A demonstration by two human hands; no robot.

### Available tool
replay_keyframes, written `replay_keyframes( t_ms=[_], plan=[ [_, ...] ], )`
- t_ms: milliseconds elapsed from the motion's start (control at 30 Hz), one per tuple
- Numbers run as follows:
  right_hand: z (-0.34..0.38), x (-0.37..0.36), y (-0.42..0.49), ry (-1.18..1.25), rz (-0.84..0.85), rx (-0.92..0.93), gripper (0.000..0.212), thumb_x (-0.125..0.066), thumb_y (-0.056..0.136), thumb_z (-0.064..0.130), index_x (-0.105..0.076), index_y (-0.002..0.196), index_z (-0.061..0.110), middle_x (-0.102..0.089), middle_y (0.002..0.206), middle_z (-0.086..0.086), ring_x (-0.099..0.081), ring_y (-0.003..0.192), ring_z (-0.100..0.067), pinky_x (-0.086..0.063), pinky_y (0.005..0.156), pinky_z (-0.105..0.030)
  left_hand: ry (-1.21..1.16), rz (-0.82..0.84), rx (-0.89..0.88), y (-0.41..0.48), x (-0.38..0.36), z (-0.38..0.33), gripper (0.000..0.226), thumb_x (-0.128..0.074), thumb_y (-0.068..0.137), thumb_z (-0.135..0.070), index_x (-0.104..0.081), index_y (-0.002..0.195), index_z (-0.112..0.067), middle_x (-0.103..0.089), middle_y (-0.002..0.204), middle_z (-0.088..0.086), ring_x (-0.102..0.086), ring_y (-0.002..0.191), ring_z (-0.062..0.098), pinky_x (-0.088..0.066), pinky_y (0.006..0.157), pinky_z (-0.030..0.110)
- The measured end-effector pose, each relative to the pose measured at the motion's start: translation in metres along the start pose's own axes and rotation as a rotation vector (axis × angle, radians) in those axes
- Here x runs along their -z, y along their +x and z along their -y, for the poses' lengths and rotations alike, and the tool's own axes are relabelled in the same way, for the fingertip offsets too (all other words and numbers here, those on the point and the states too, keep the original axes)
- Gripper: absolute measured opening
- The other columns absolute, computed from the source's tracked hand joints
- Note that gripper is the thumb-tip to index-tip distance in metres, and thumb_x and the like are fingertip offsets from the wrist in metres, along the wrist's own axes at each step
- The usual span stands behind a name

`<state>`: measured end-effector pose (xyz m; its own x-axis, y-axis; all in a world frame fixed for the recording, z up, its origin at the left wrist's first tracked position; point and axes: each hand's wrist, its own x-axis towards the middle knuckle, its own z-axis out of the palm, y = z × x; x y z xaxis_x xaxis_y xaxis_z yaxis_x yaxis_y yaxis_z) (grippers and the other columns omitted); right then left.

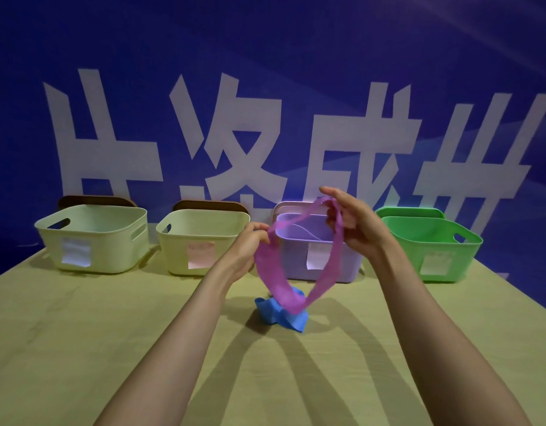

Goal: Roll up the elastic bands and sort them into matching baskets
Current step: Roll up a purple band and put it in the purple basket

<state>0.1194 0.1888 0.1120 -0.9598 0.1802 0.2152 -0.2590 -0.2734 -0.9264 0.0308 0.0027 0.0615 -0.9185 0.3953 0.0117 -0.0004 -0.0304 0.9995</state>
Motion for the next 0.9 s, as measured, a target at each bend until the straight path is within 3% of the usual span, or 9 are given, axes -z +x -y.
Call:
replay_keyframes(
  t_ms=[67,133,233,367,433,533,633,767,900],
  plan=[
    [0.006,-0.004,-0.003,0.165,0.028,-0.059,0.033,-0.058,0.082,0.023,-0.068,0.109,0.007,-0.069,0.088,-0.002,-0.058,0.065,-0.009,-0.049,0.06,-0.018,0.068,0.044,0.002,-0.003,0.001,0.001,0.03,-0.044,0.083,0.009,-0.051,0.102,-0.013,-0.06,0.09,0.013,-0.056,0.083,0.022,-0.042,0.067,0.03],
    [0.008,-0.01,-0.004,0.209,0.033,-0.054,0.031,-0.053,0.082,0.005,-0.067,0.109,0.003,-0.069,0.099,-0.009,-0.064,0.068,-0.009,-0.052,0.059,-0.018,0.134,0.161,0.029,-0.009,0.005,0.002,0.043,-0.054,0.079,0.006,-0.052,0.117,-0.014,-0.06,0.094,0.008,-0.055,0.089,0.02,-0.04,0.075,0.033],
    [0.009,-0.019,-0.005,-0.125,0.016,0.0,0.039,-0.049,0.089,-0.01,-0.065,0.117,0.012,-0.063,0.117,-0.008,-0.065,0.078,-0.007,-0.052,0.063,-0.017,0.066,0.306,0.002,-0.021,0.002,-0.004,0.064,-0.066,0.067,-0.001,-0.051,0.125,-0.021,-0.054,0.109,0.001,-0.052,0.1,0.014,-0.036,0.086,0.034],
    [0.013,-0.027,-0.012,-0.29,0.042,0.014,0.046,-0.054,0.089,-0.008,-0.061,0.124,0.02,-0.058,0.128,0.0,-0.063,0.105,-0.016,-0.056,0.079,-0.027,-0.223,0.18,-0.199,-0.031,-0.004,-0.021,0.015,-0.052,0.094,-0.011,-0.058,0.108,-0.013,-0.061,0.11,0.008,-0.062,0.095,0.016,-0.049,0.088,0.034],
    [0.015,-0.029,-0.016,-0.344,0.053,0.023,0.049,-0.05,0.09,-0.009,-0.058,0.128,0.02,-0.056,0.13,0.002,-0.063,0.105,-0.016,-0.056,0.08,-0.027,-0.162,0.214,-0.233,-0.036,-0.006,-0.026,0.017,-0.053,0.095,-0.027,-0.061,0.103,-0.014,-0.066,0.103,0.008,-0.065,0.094,0.02,-0.05,0.09,0.038],
    [0.017,-0.031,-0.019,-0.337,0.052,0.056,0.05,-0.051,0.089,-0.01,-0.056,0.129,0.019,-0.054,0.132,-0.001,-0.062,0.107,-0.02,-0.056,0.086,-0.031,-0.066,0.174,-0.312,-0.039,-0.011,-0.03,0.027,-0.068,0.084,-0.01,-0.055,0.107,-0.014,-0.067,0.097,0.008,-0.065,0.09,0.02,-0.051,0.09,0.038],
    [0.019,-0.027,-0.022,-0.39,0.063,0.088,0.054,-0.068,0.08,-0.003,-0.058,0.126,0.022,-0.055,0.128,-0.004,-0.062,0.11,-0.026,-0.055,0.09,-0.034,-0.051,0.111,-0.419,-0.04,-0.015,-0.033,0.047,-0.071,0.079,0.002,-0.048,0.116,-0.015,-0.068,0.091,0.003,-0.066,0.085,0.014,-0.052,0.08,0.026],
    [0.018,-0.029,-0.026,-0.779,-0.017,0.166,0.033,-0.075,0.079,0.017,-0.066,0.109,0.023,-0.063,0.113,-0.006,-0.066,0.096,-0.023,-0.055,0.088,-0.036,-0.008,0.015,-0.555,-0.043,-0.019,-0.042,0.027,-0.069,0.082,0.001,-0.062,0.104,-0.012,-0.069,0.093,0.0,-0.066,0.089,0.01,-0.053,0.079,0.019],
    [0.021,-0.035,-0.024,-1.083,-0.199,0.309,0.02,-0.068,0.084,0.032,-0.069,0.1,0.021,-0.05,0.105,-0.003,-0.048,0.091,-0.014,-0.041,0.076,-0.028,0.099,-0.056,-0.619,-0.043,-0.021,-0.046,0.019,-0.069,0.085,-0.011,-0.067,0.101,-0.02,-0.067,0.102,0.001,-0.065,0.093,0.008,-0.054,0.083,0.02]
  ],
)
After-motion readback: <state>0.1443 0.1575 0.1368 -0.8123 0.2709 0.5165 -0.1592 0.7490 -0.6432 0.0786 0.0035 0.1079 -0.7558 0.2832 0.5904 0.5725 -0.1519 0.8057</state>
